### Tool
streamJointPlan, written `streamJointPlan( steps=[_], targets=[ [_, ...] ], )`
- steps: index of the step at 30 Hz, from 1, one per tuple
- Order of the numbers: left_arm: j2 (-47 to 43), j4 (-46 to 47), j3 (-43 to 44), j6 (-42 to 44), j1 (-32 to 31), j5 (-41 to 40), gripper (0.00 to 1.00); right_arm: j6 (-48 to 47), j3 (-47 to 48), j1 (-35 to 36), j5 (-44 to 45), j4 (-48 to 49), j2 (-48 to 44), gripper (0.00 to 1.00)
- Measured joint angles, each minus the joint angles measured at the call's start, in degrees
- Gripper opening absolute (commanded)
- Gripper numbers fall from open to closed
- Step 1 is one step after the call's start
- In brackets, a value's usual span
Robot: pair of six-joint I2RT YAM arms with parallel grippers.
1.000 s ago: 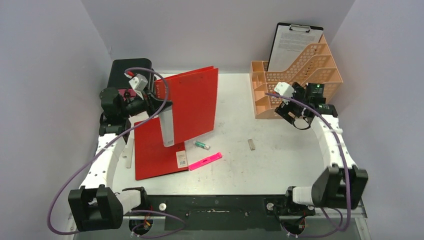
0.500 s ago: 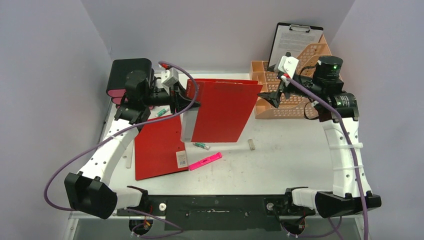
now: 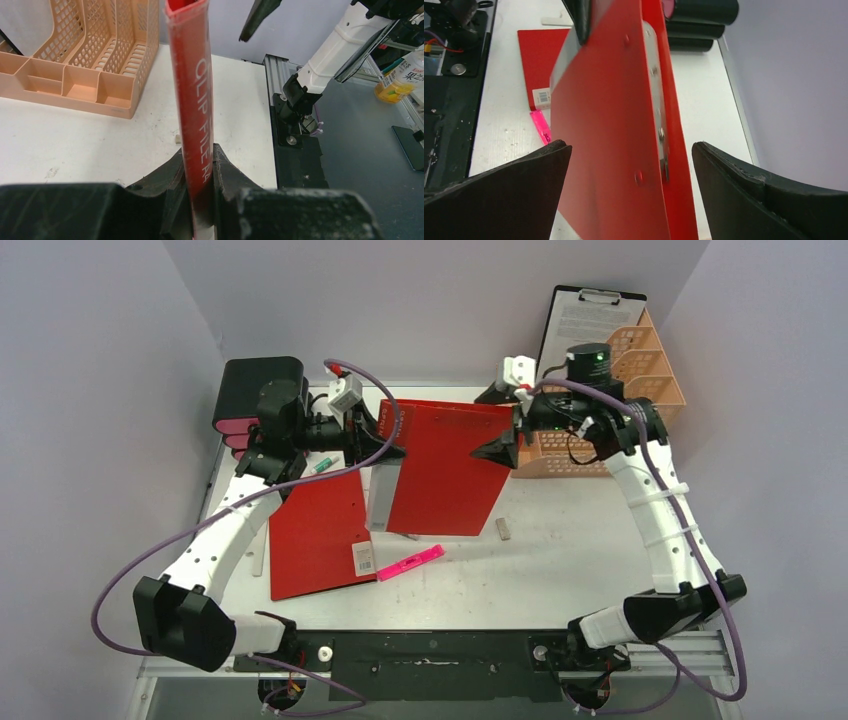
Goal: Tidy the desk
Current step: Move the storage box to the center of the board.
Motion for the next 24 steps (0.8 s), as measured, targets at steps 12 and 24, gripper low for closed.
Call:
streamJointPlan(
  steps=[12, 24],
  targets=[
    [1.31, -8.50, 1.79, 8.04, -0.57, -1.90, 0.06, -8.35, 13.64, 11.37, 14.08, -14.12, 11.17, 0.06],
    [0.98, -10.80, 3.63, 10.32, 2.97, -4.52, 0.97, -13.97, 17.11, 10.64, 26.88, -19.78, 11.45, 0.05]
  ],
)
